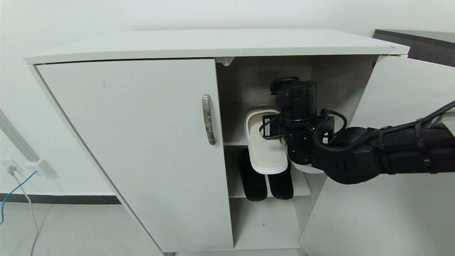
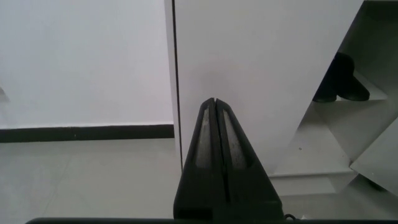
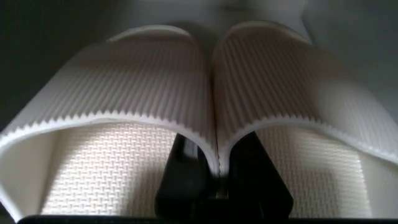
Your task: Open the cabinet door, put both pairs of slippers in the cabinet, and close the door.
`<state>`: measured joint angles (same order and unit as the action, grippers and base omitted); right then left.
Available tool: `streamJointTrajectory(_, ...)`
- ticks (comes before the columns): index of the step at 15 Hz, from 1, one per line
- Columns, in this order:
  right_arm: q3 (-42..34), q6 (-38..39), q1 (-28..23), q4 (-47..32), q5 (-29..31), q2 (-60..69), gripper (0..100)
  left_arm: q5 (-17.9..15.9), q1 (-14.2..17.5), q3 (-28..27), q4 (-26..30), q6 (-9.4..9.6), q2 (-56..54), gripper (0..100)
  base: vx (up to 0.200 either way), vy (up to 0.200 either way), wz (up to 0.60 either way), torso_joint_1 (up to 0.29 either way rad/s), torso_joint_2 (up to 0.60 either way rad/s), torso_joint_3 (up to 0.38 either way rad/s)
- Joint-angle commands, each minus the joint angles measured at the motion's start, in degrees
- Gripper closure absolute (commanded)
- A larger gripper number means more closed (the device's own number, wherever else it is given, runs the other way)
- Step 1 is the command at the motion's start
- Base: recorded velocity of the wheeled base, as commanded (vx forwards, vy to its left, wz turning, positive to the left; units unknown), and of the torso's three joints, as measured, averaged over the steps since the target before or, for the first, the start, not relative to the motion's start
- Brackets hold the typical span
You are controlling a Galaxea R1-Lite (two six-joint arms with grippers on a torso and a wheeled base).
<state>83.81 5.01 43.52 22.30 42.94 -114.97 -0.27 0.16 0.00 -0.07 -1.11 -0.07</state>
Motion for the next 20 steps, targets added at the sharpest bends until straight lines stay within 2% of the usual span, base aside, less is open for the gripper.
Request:
streamJointTrajectory(1,4.7,0.1,-1.5,-1.2,-0.6,-3.9,100,0.0,0.1,0.0,0.0,0.05,0.1,100,0.0,0.0,0.0,0.0,0.0,0.0)
streamJointTrajectory(7,18.2,3.6,-4.3,-10.8,-5.4,-9.0,100,0.1,0.1,0.0,0.0,-0.03,0.1,100,0.0,0.0,0.0,0.0,0.0,0.0)
streamJointTrajectory(11,25.6,1.2,-6.2,-11.2,-5.8,-13.5,100,0.1,0.0,0.0,0.0,-0.03,0.1,100,0.0,0.0,0.0,0.0,0.0,0.0)
streamJointTrajectory(16,26.6,-0.3,-6.3,-11.3,-5.7,-14.5,100,0.9,0.1,0.0,0.0,-0.12,0.1,100,0.0,0.0,0.0,0.0,0.0,0.0)
streamJointTrajectory(17,26.6,-0.3,-6.3,-11.9,-5.7,-14.5,0,0.9,0.1,0.0,0.0,-0.12,0.1,100,0.0,0.0,0.0,0.0,0.0,0.0)
streamJointTrajectory(20,26.1,-0.1,-6.2,-12.8,-5.7,-13.4,0,0.9,0.1,0.0,0.0,-0.12,0.1,100,0.0,0.0,0.0,0.0,0.0,0.0)
